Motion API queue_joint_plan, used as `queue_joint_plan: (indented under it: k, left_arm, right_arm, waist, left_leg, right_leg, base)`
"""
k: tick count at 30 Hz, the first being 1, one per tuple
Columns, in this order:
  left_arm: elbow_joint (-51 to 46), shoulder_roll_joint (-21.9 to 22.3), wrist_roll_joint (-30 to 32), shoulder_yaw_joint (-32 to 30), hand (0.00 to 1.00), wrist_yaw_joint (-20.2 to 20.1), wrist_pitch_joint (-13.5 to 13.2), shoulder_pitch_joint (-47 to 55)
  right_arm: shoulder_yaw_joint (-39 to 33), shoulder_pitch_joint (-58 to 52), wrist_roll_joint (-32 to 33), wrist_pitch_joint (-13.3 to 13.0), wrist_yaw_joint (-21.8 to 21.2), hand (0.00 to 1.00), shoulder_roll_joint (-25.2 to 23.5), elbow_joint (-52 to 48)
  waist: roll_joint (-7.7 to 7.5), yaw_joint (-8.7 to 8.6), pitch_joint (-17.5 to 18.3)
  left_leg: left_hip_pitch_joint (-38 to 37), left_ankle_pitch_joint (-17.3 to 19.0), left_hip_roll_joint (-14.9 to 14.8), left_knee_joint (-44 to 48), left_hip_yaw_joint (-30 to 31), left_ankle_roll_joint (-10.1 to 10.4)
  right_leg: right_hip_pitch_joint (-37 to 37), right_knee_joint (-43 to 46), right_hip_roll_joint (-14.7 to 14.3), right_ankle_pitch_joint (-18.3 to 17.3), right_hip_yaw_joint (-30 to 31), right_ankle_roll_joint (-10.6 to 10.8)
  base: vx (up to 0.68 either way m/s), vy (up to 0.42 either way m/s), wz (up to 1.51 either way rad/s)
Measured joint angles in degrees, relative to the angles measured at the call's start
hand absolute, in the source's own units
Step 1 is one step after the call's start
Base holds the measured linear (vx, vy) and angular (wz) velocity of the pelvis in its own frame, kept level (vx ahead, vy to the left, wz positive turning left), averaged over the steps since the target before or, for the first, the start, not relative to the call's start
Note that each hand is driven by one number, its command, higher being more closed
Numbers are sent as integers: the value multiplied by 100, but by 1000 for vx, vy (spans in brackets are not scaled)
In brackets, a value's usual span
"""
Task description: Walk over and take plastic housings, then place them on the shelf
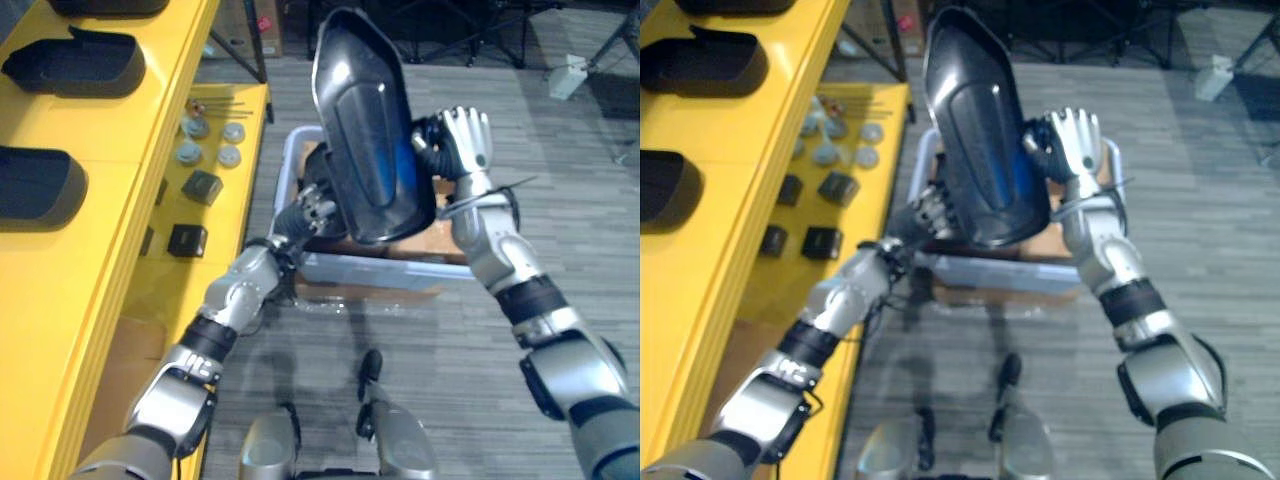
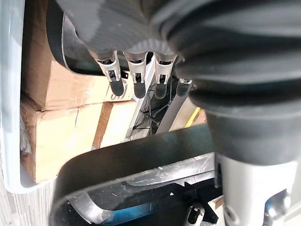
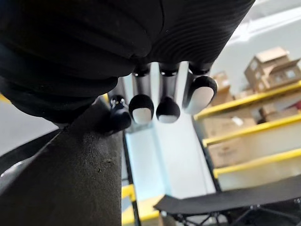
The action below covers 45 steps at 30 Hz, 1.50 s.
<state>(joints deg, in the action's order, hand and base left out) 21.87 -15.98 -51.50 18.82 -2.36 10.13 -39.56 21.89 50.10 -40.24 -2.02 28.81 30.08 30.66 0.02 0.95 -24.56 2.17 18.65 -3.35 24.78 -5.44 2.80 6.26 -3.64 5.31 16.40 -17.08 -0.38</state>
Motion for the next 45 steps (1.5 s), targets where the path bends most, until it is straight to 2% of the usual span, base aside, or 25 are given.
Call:
queue_joint_plan:
  k: [6,11,17,25,36,37,39,43,45]
  left_arm:
    - [1,108,316,2,0,186,0,0]
    - [7,132,528,1,0,216,0,1]
    - [14,141,711,1,0,221,-2,37]
    - [176,165,798,-1,0,398,-3,89]
    - [552,350,966,-2,0,594,-5,153]
    - [583,355,964,-2,100,608,-10,157]
    - [619,364,956,-2,100,656,-29,158]
    - [641,496,850,-5,100,863,-273,194]
    - [641,569,666,-3,100,899,-489,209]
  right_arm:
    - [154,27,5,-23,2,100,-94,167]
    - [241,31,11,-41,2,100,-96,209]
    - [362,101,23,-78,3,100,-150,373]
    - [518,124,171,-271,4,100,-347,373]
    - [630,138,477,-278,42,100,-609,377]
    - [632,138,555,-278,99,100,-641,377]
    - [631,158,587,-277,144,100,-691,377]
    - [633,233,804,-276,160,100,-817,376]
    - [633,232,877,-276,202,100,-899,376]
  waist:
    - [7,18,-4]
    - [127,86,-69]
    - [127,132,-70]
    - [127,151,-70]
    - [134,194,-76]
    - [136,206,-77]
    - [136,209,-77]
    - [136,223,-78]
    - [136,222,-78]
  left_leg:
    - [-5,-1,2,-20,10,-1]
    - [-6,-2,8,-17,16,-2]
    - [-4,-3,10,-6,23,-2]
    - [7,-5,9,6,42,-4]
    - [110,-10,11,78,180,-12]
    - [110,-10,11,80,181,-12]
    - [108,-10,12,85,181,-12]
    - [109,-10,8,91,186,-12]
    - [109,-10,4,93,187,-12]
  right_leg:
    - [-1,5,-3,3,-6,3]
    - [-2,22,3,3,-6,2]
    - [-4,43,10,2,-9,2]
    - [-5,52,38,0,-20,1]
    - [-1,86,57,-12,-149,-6]
    - [-1,93,59,-13,-150,-6]
    - [-1,104,62,-14,-150,-7]
    - [-1,111,62,-17,-155,-9]
    - [-1,115,62,-18,-155,-10]
  base:
    - [-14,19,1]
    - [0,0,0]
    - [0,0,0]
    - [0,0,0]
    - [-21,15,6]
    - [-46,47,1]
    - [-55,61,0]
    - [-44,53,1]
    - [-35,44,0]
